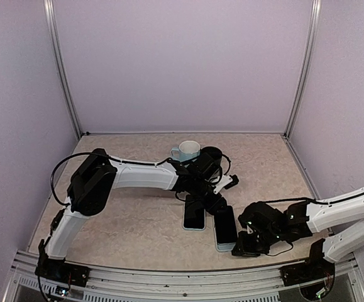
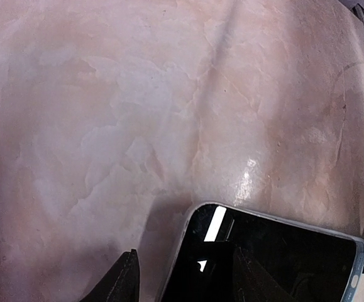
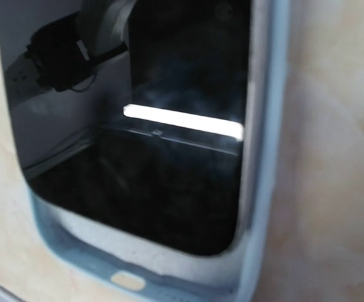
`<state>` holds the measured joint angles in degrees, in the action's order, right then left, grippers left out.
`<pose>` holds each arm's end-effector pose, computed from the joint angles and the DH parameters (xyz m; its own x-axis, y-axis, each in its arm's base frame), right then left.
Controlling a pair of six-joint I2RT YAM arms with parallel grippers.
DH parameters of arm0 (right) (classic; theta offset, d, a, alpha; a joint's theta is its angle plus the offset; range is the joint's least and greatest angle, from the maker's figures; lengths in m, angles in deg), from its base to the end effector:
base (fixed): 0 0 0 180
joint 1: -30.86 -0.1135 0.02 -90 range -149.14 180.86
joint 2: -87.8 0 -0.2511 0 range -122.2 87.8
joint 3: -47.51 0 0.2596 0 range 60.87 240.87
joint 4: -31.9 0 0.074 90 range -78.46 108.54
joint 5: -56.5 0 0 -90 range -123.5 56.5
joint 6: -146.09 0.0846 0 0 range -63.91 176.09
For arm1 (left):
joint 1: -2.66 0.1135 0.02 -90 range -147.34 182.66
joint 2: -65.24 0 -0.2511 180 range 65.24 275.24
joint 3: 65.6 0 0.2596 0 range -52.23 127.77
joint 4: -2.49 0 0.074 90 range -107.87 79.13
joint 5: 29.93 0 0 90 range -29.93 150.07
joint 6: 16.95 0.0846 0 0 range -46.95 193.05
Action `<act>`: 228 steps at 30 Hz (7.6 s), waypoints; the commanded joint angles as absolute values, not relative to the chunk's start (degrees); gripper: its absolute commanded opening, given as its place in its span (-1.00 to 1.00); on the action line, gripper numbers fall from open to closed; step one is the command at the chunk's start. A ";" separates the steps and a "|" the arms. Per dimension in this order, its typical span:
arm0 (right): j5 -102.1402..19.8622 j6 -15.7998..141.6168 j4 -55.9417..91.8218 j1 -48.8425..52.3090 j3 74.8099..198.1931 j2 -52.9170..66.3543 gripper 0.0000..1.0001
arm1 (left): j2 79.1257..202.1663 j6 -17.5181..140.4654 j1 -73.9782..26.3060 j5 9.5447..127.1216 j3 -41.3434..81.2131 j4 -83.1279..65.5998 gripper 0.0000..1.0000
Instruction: Put the phone into the phone case
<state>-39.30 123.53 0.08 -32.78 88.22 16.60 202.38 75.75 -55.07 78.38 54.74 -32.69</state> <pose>0.0972 0.2155 0.0794 -0.9933 0.0647 -0.0956 0.0131 0.8860 0.4635 0.2699 -0.4772 0.0877 -0.3775 0.6815 -0.6269 0.9249 0.3115 -0.2182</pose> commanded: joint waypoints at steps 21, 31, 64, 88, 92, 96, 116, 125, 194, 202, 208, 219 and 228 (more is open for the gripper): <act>-33.94 125.07 4.39 -32.90 87.14 17.93 -0.51 | 196.84 78.76 -59.13 80.76 48.71 -35.57 0.00; -32.55 124.54 5.16 -32.86 88.17 16.92 -0.50 | 196.02 78.83 -60.51 82.18 47.67 -36.76 0.00; -33.41 117.80 -21.91 -28.21 101.47 20.62 0.24 | 194.89 81.83 -58.34 75.57 56.04 -41.29 0.37; -50.30 101.95 6.83 -11.40 91.72 8.52 -0.54 | 187.78 82.95 -60.32 80.33 37.03 -36.10 -0.25; -49.62 103.60 4.98 -13.48 91.94 7.90 -0.65 | 189.47 82.75 -60.19 78.30 36.86 -34.36 -0.32; -48.48 106.86 3.34 -16.37 91.94 9.70 -0.67 | 190.59 82.37 -58.60 78.71 36.98 -34.31 -0.33; -45.10 98.58 -2.67 -9.46 100.49 10.77 -0.11 | 186.50 82.17 -54.82 82.36 39.18 -37.94 -0.28; -44.89 89.08 -1.63 -7.55 110.87 -4.73 -0.33 | 189.35 77.66 -53.98 83.98 37.79 -33.97 -0.36; -44.27 105.56 7.76 -17.42 95.91 -1.35 -1.00 | 191.48 73.32 -57.79 81.41 27.48 -31.11 -0.34; -37.94 104.34 -5.85 -17.92 98.78 -0.89 -1.00 | 190.59 74.34 -57.89 80.65 28.71 -32.36 -0.34; -33.95 101.06 -15.79 -18.01 109.94 1.38 -1.00 | 190.87 74.86 -58.19 80.57 30.59 -33.54 -0.33; -35.41 100.65 -12.01 -17.06 108.96 0.40 -0.14 | 190.57 74.79 -58.31 80.63 29.95 -33.06 -0.33; -38.59 99.15 -7.43 -16.34 108.34 -4.18 -0.44 | 190.36 75.04 -58.24 80.37 29.60 -32.80 -0.27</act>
<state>-36.94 100.06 -9.69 -16.62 109.62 -1.69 188.28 74.81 -56.95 79.99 31.29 -26.92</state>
